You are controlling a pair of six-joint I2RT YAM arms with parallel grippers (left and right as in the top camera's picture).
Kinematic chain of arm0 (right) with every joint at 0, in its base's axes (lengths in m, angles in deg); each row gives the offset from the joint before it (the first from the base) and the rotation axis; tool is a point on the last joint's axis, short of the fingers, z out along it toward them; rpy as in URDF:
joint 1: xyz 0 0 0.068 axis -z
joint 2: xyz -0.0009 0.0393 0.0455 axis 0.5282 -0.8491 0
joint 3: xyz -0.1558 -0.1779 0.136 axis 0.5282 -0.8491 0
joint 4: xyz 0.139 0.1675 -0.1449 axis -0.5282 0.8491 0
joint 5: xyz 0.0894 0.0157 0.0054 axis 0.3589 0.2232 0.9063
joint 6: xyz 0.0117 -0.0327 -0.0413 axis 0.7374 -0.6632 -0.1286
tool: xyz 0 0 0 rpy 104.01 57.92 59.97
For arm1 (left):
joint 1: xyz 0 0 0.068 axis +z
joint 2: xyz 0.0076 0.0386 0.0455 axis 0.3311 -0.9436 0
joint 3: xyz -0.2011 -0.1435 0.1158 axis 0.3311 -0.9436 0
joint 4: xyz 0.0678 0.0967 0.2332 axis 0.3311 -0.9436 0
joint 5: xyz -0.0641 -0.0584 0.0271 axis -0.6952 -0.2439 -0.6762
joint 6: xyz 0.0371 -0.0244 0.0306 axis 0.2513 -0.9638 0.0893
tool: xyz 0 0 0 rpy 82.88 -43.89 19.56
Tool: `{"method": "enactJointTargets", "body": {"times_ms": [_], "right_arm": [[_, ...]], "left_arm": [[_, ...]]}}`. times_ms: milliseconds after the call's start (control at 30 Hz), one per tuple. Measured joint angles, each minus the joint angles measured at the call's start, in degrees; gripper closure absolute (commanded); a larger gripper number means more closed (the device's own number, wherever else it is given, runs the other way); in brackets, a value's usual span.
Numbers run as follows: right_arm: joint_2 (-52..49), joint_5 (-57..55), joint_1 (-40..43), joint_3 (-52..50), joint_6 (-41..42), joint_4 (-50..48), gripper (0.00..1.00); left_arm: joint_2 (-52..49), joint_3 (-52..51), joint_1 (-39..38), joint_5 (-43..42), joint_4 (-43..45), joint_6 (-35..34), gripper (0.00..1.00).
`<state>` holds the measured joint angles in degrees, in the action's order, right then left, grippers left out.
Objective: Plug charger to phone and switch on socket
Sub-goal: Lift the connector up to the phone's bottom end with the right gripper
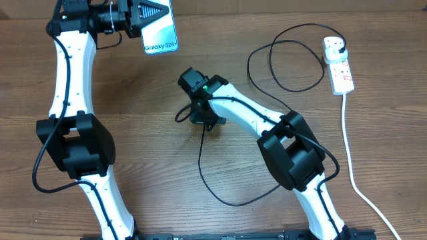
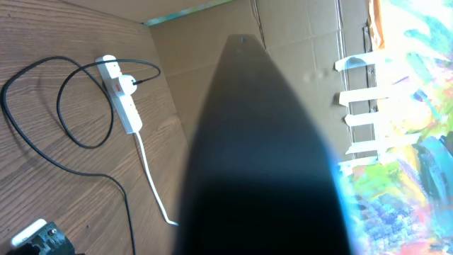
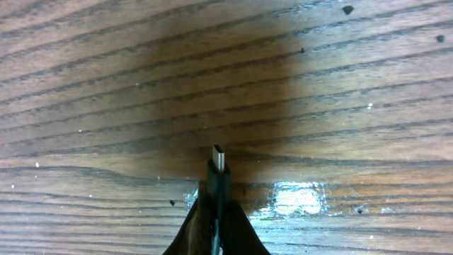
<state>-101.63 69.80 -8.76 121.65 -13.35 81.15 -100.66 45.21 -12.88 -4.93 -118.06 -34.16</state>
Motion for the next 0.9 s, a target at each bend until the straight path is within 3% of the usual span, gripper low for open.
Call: {"method": "enactJointTargets", "body": {"times_ms": [267,667,900], "right_arm": [[-0.7,8.5,3.1,2.3,-11.9,1.5,0.96],[14.3,50.8,12.9,1.9,-34.4,-1.9,0.96],[15.1,65.5,13.1,2.0,-41.2,0.7,0.96]], "left_arm": [[0.0,0.0,0.0,0.0,0.0,0.0,0.96],[0.0,0.0,0.0,0.0,0.0,0.0,0.96],[0.0,0.0,-0.1,0.0,0.0,0.0,0.96]]}}
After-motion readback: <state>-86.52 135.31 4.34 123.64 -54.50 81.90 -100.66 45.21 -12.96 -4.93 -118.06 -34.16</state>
